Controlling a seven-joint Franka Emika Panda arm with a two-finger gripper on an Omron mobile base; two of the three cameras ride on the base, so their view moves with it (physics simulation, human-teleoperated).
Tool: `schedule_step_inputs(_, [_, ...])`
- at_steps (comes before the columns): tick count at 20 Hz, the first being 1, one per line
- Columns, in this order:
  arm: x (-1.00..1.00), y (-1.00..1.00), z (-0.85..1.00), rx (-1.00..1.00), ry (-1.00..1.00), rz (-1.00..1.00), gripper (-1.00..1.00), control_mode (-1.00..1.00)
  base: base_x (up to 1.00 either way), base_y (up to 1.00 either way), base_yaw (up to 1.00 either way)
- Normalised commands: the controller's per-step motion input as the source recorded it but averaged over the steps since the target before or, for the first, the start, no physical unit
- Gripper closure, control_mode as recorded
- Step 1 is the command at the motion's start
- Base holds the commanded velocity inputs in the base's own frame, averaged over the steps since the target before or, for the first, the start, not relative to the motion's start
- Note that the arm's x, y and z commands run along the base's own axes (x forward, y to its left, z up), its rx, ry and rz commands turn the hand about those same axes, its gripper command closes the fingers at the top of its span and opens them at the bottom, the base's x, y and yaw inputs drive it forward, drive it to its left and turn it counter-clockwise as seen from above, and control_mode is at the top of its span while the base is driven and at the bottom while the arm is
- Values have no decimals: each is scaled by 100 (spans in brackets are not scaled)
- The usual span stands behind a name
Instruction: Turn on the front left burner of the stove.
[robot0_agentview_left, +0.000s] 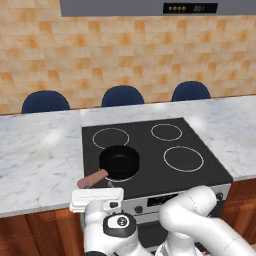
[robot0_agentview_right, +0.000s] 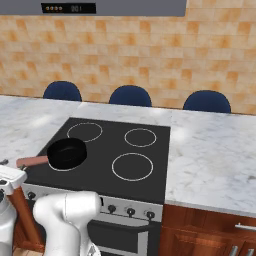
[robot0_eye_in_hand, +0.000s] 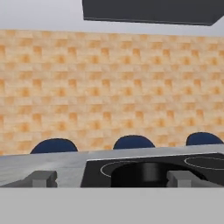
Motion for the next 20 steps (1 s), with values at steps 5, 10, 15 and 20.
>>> schedule_step_inputs(5, [0, 0, -8, 0, 0, 0, -100, -100, 0, 0, 0])
schedule_step_inputs(10, [-1, 22, -58, 0, 0, 0, -100, -100, 0, 0, 0])
schedule_step_inputs(15, [-14, 23, -59, 0, -3, 0, -100, -100, 0, 0, 0])
schedule_step_inputs(20, [-18, 25, -48, 0, -3, 0, -100, -100, 0, 0, 0])
